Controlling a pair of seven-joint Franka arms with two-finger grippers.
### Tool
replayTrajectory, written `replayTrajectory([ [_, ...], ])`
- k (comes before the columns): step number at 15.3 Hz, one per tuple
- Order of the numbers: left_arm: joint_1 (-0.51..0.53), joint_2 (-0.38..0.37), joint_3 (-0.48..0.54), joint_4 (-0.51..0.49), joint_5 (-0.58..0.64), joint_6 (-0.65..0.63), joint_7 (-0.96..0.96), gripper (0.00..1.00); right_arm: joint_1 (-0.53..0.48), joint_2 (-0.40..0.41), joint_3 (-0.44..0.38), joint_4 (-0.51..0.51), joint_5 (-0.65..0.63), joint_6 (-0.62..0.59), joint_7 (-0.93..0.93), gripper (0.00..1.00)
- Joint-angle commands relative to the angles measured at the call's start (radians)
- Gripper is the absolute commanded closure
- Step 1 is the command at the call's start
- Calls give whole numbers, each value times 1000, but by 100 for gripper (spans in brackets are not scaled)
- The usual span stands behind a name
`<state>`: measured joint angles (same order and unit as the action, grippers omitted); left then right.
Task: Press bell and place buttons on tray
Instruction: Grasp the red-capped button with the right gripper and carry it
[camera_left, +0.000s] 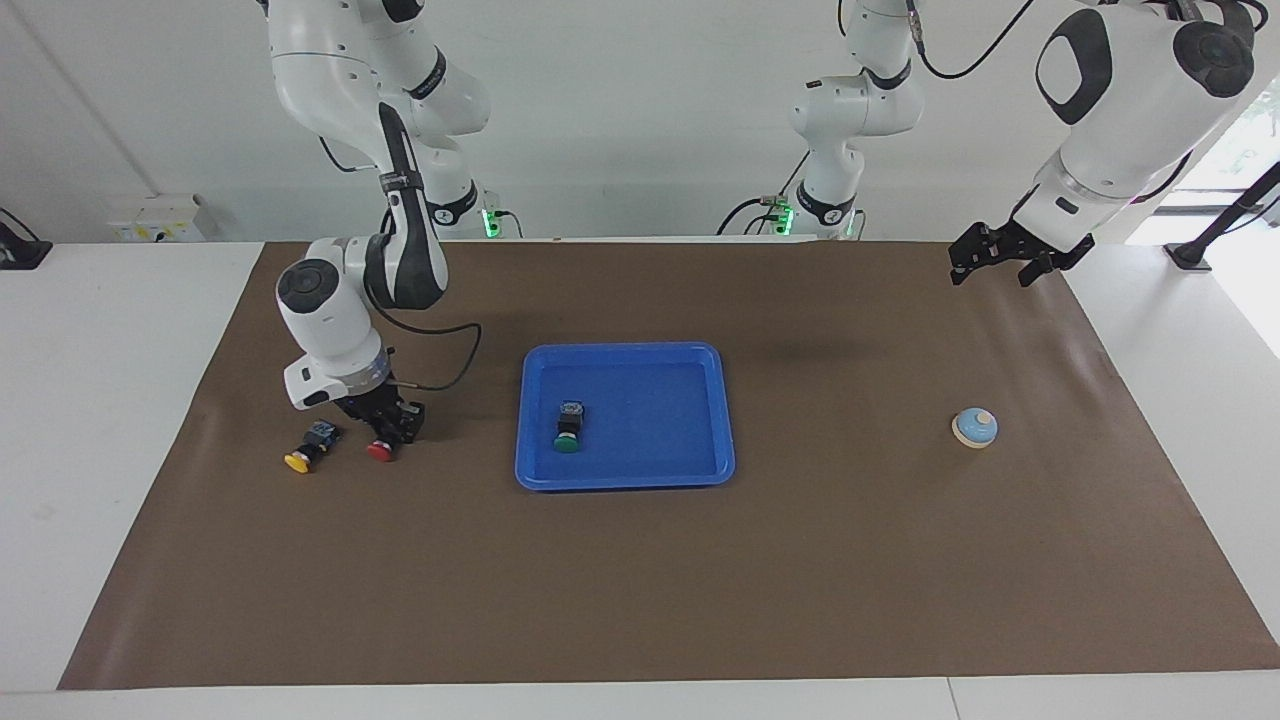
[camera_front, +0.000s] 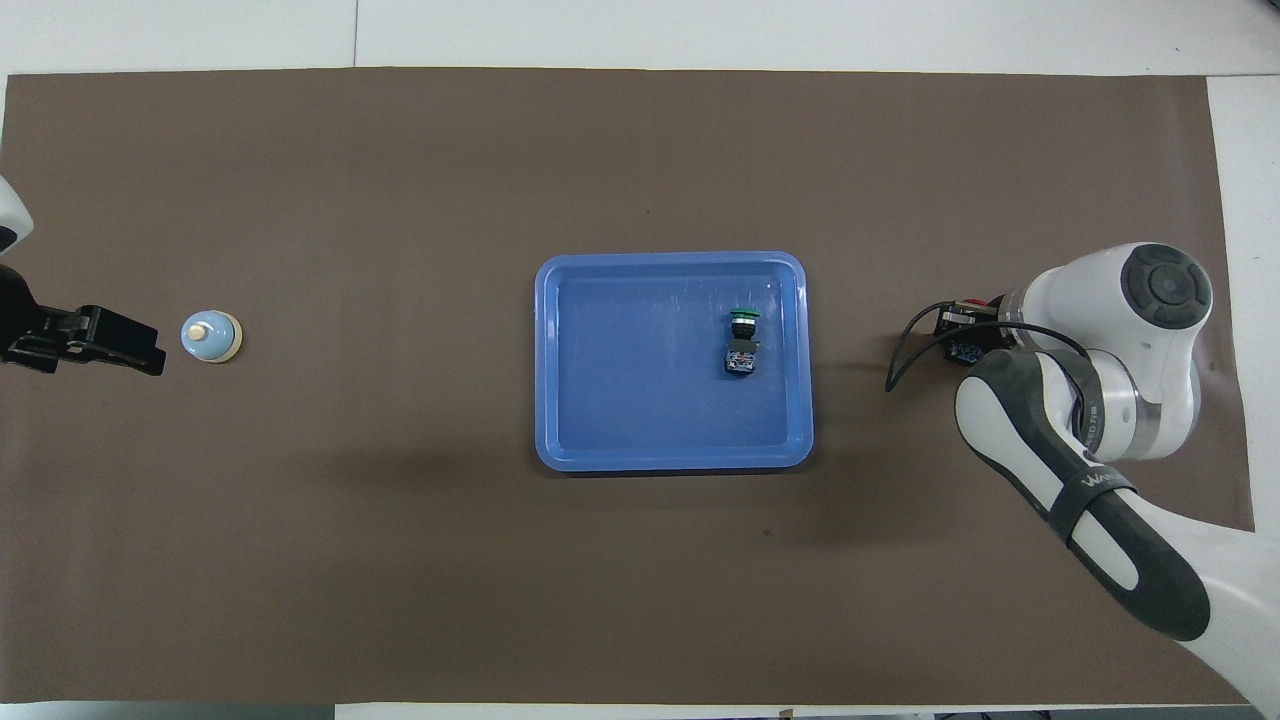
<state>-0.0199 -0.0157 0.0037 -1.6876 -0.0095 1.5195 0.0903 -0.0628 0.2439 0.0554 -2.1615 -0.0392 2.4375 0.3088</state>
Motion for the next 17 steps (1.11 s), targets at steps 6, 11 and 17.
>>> replayTrajectory([
  [6,-2,-13,2,-7,20,2,-3,0,101,-2,20,237,-1,-283,-10,100],
  [11,-3,-13,2,-6,20,2,-3,0,266,38,21,445,8,-457,121,100],
  [17,-3,-13,2,-6,19,2,-3,0,457,74,21,471,24,-440,219,100],
])
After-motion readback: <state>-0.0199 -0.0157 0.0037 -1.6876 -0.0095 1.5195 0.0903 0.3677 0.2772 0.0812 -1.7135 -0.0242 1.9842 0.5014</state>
